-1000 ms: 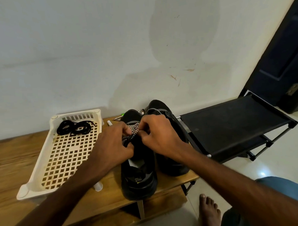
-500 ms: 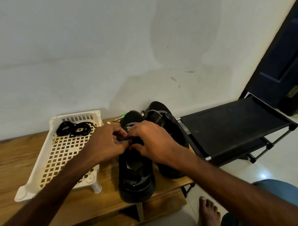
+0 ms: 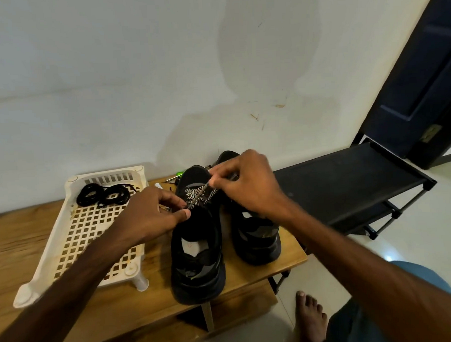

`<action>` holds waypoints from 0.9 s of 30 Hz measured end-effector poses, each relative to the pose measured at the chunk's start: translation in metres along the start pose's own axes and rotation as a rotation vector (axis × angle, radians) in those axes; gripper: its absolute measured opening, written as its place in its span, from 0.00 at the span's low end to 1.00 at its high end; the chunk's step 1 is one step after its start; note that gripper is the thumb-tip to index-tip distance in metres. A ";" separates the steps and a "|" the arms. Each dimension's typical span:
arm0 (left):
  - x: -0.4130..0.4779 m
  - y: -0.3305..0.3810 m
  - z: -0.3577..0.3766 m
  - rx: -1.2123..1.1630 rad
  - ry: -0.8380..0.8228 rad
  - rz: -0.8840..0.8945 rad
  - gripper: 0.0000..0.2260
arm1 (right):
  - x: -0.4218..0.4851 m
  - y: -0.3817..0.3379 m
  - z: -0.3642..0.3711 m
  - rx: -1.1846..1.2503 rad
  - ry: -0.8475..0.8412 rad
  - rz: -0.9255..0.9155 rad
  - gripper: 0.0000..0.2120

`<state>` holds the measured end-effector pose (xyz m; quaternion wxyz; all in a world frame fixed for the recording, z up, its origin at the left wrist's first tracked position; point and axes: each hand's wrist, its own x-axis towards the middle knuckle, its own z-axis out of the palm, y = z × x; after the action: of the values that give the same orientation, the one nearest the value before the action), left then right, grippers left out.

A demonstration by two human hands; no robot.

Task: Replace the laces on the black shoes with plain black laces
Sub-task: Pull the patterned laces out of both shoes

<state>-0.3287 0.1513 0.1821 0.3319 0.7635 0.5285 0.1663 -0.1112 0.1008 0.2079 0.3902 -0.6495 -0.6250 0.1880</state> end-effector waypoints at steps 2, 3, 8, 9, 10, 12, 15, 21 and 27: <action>-0.001 0.001 0.003 -0.012 0.006 -0.002 0.08 | 0.002 0.011 -0.011 0.065 0.097 0.122 0.03; -0.001 0.001 0.003 -0.013 0.006 -0.002 0.08 | 0.002 0.014 -0.013 0.028 0.109 0.140 0.03; 0.001 -0.003 -0.002 -0.044 -0.076 0.015 0.09 | -0.011 -0.003 0.013 -0.244 -0.165 -0.200 0.17; 0.002 -0.004 -0.003 -0.055 -0.094 0.018 0.09 | -0.014 -0.009 0.022 -0.302 -0.247 -0.244 0.17; 0.002 -0.004 -0.004 -0.063 -0.104 0.022 0.09 | -0.016 -0.013 0.030 -0.383 -0.296 -0.273 0.15; 0.002 -0.006 -0.004 -0.060 -0.108 0.036 0.09 | -0.015 -0.017 0.038 -0.532 -0.313 -0.315 0.11; 0.001 -0.005 -0.004 -0.066 -0.110 0.034 0.07 | -0.007 -0.019 0.035 -0.588 -0.284 -0.317 0.08; -0.005 0.002 -0.003 -0.069 -0.059 -0.023 0.06 | 0.005 -0.011 -0.011 -0.286 0.032 -0.222 0.04; -0.006 0.005 0.002 0.028 0.011 0.010 0.10 | 0.016 0.024 -0.058 -0.202 0.261 -0.048 0.03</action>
<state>-0.3263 0.1437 0.1843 0.3173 0.7698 0.5288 0.1645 -0.0506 0.1028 0.2305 0.4052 -0.6892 -0.5999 0.0290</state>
